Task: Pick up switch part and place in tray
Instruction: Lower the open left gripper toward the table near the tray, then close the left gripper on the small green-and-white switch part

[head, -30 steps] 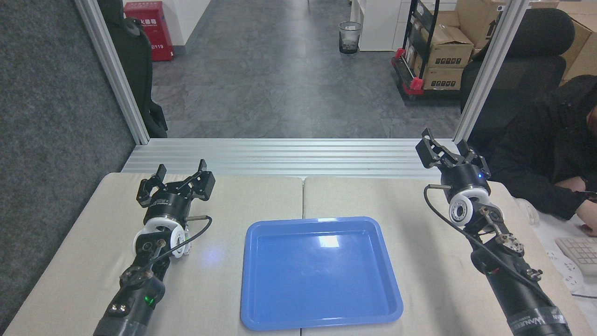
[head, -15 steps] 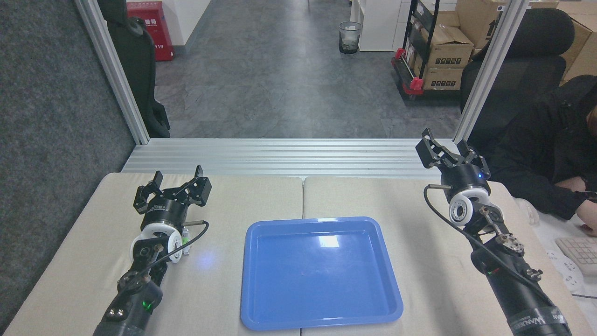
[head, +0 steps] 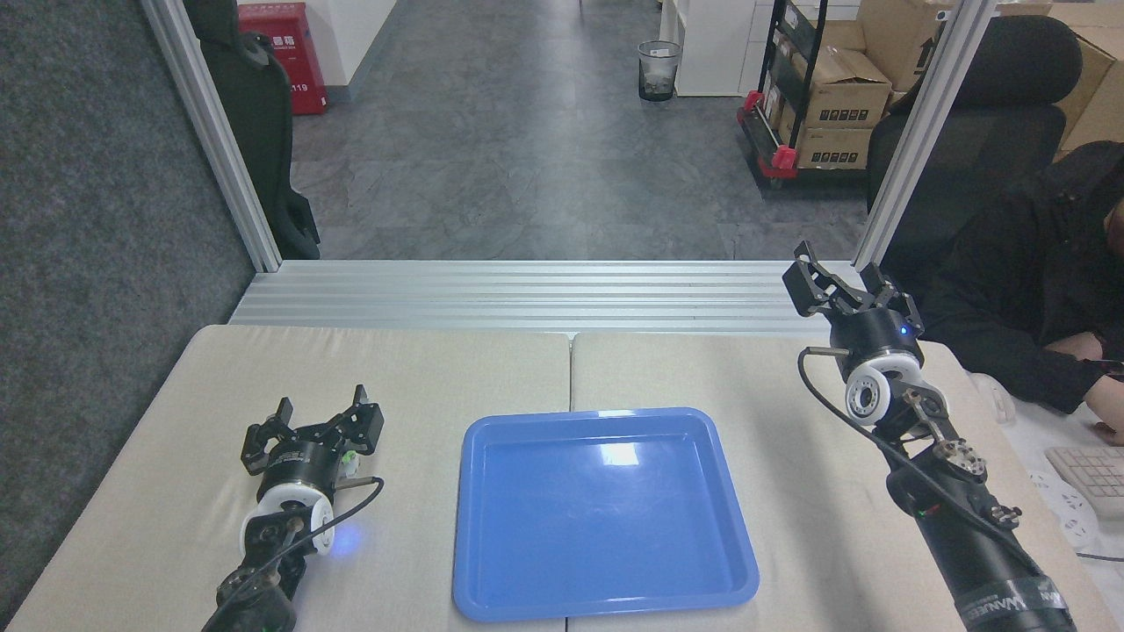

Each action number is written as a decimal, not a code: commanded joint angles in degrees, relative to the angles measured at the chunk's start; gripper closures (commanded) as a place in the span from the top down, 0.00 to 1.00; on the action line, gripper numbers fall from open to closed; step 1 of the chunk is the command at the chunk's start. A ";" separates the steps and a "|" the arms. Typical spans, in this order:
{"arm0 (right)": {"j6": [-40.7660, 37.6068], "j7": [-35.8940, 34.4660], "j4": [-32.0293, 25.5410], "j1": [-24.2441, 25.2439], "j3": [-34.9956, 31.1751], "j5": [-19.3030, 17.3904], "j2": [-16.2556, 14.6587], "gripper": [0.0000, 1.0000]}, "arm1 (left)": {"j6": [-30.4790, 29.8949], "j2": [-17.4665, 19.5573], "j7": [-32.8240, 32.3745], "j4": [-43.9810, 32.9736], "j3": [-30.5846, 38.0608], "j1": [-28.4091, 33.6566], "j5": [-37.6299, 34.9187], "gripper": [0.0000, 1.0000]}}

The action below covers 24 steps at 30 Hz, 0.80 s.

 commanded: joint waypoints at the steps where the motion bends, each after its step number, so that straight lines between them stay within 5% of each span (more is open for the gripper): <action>1: 0.04 0.02 0.00 0.00 0.02 -0.07 0.00 0.99 | 0.11 0.35 0.04 5.83 -0.09 2.30 -0.32 1.00; 24: 0.04 0.02 0.00 0.00 0.02 -0.07 0.00 0.99 | -0.33 -0.17 1.18 8.12 -4.66 1.95 -0.41 0.99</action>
